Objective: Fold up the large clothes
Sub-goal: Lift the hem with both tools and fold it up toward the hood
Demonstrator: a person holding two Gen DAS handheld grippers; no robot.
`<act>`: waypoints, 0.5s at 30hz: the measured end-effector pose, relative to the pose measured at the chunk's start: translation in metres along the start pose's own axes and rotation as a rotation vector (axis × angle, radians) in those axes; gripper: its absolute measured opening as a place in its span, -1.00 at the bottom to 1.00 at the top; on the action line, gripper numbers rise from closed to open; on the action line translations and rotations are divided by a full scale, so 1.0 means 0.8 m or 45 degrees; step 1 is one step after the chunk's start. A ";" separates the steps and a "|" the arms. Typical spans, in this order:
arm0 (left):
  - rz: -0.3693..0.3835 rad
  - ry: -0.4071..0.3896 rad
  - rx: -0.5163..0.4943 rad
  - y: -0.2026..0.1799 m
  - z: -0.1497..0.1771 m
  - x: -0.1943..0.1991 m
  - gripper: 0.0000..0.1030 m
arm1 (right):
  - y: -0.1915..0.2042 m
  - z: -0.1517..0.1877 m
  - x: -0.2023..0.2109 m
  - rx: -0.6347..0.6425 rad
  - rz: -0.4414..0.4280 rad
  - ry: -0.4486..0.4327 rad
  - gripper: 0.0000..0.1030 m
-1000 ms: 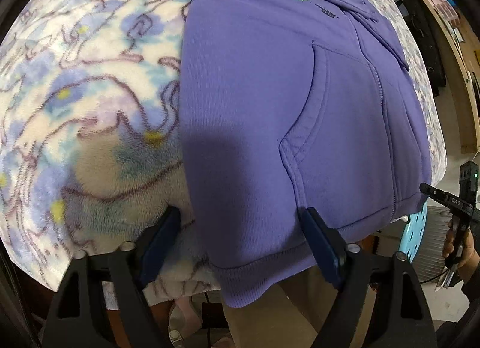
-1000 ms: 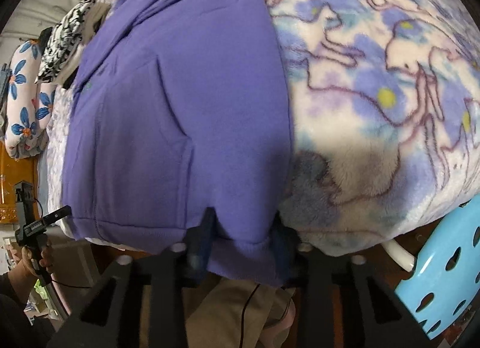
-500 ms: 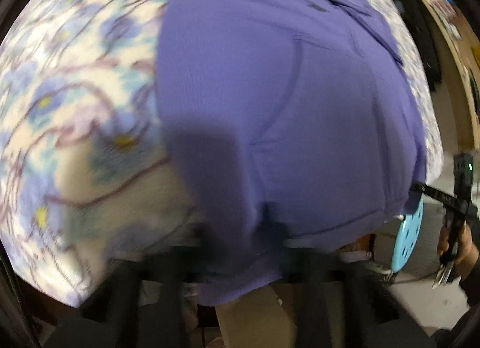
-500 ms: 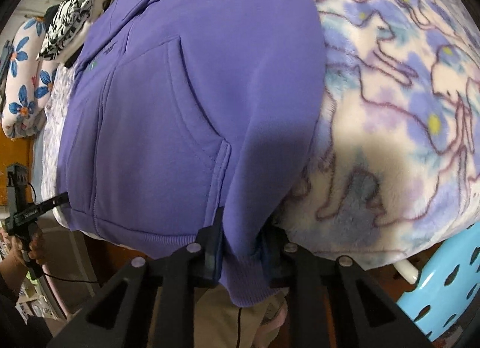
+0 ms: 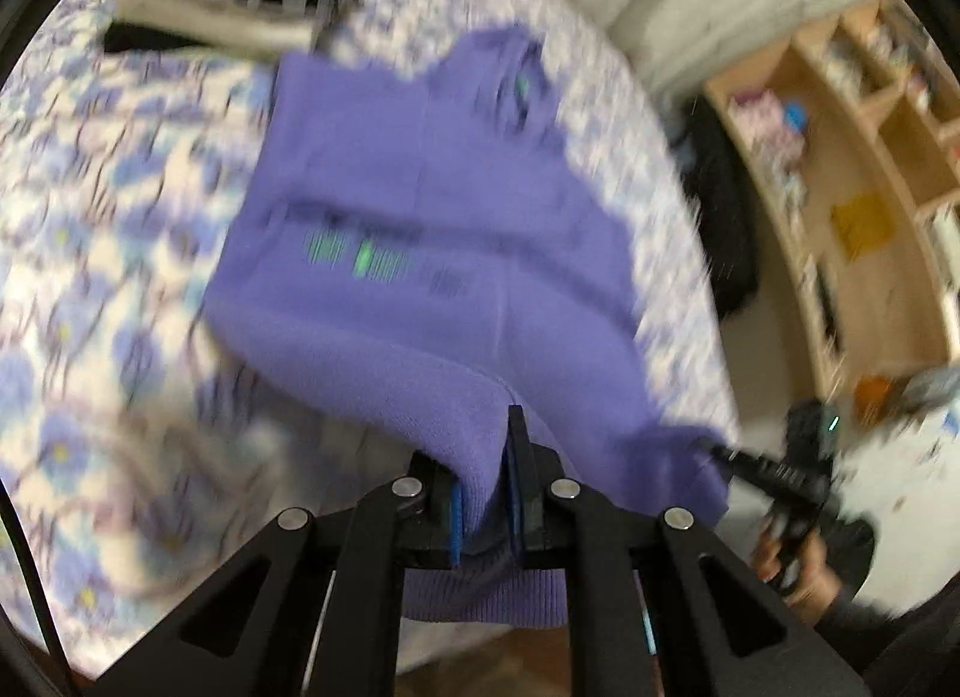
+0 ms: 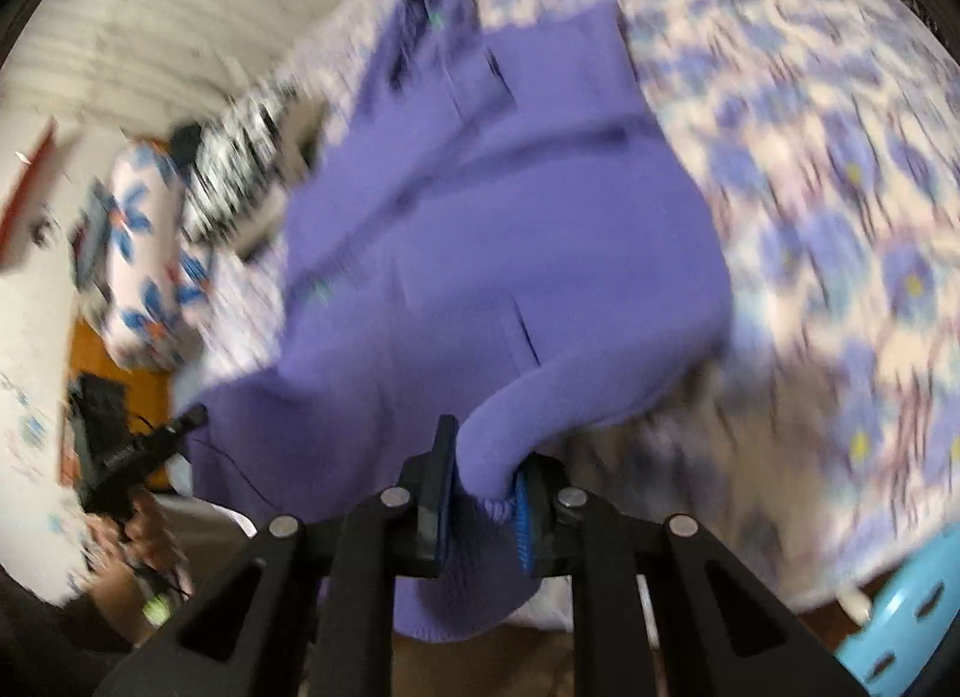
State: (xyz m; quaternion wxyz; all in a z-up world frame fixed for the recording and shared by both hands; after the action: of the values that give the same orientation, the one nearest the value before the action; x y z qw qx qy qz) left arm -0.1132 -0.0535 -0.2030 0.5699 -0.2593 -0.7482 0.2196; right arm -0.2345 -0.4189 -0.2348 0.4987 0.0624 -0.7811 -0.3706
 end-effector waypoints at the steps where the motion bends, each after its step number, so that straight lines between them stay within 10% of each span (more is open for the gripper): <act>1: 0.026 -0.036 0.024 -0.004 -0.020 0.000 -0.83 | 0.003 -0.020 0.001 -0.016 -0.032 -0.032 -0.71; 8: 0.014 -0.215 0.142 0.024 -0.168 -0.026 -0.80 | -0.010 -0.188 -0.021 -0.120 -0.120 -0.243 -0.70; 12: -0.049 -0.164 0.185 0.053 -0.225 -0.075 -0.58 | -0.029 -0.250 -0.078 -0.142 -0.033 -0.161 -0.53; 14: -0.097 -0.095 0.206 0.068 -0.241 -0.108 -0.14 | -0.038 -0.264 -0.112 -0.151 0.016 -0.082 -0.39; 15: -0.141 -0.094 0.219 0.075 -0.249 -0.118 0.40 | -0.040 -0.268 -0.122 -0.145 0.026 -0.066 -0.25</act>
State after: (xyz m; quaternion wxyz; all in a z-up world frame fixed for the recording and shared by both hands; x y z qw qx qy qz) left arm 0.1078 -0.0605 -0.2597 0.5734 -0.1594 -0.7602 0.2606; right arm -0.0181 -0.5073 -0.2782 0.4849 0.0163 -0.7719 -0.4109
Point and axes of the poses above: each gripper's, at about its wrist camera, not at the fingertips, and x roughly against the way its jaws point, y to its left, z to its underside, the point moved 7 cm from there along -x, roughly the way its jaws point, and after that the axes turned 1 degree about x, right-handed, at the moved point
